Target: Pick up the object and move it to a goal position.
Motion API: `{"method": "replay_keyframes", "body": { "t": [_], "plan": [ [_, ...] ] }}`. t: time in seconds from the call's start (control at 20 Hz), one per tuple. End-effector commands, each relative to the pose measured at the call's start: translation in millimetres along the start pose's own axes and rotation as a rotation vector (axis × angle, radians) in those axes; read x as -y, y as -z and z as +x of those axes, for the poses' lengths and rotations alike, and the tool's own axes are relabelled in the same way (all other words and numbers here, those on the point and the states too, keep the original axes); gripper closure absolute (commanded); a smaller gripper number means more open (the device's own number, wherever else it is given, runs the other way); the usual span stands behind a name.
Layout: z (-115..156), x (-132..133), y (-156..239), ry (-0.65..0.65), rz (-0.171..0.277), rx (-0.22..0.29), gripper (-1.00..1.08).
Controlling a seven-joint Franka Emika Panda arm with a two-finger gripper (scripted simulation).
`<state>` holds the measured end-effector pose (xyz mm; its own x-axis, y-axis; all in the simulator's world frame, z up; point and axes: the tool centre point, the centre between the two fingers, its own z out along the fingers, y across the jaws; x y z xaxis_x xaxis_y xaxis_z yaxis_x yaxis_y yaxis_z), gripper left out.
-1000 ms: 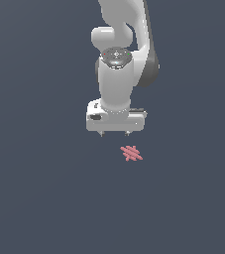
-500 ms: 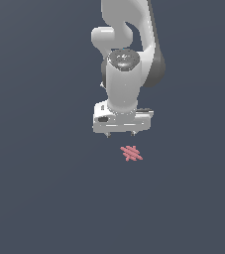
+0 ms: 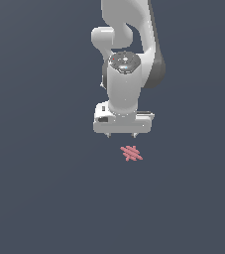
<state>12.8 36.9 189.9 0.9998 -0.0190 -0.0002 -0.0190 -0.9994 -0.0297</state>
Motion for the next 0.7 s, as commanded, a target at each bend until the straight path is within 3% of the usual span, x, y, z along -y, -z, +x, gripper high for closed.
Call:
{"method": "replay_keyframes", "body": {
  "t": [0.0,0.65],
  "plan": [
    [0,2,-3,-0.035,0.001,0.001,-0.92],
    [0,15,-27,-0.334,0.003,0.005,-0.92]
  ]
}}
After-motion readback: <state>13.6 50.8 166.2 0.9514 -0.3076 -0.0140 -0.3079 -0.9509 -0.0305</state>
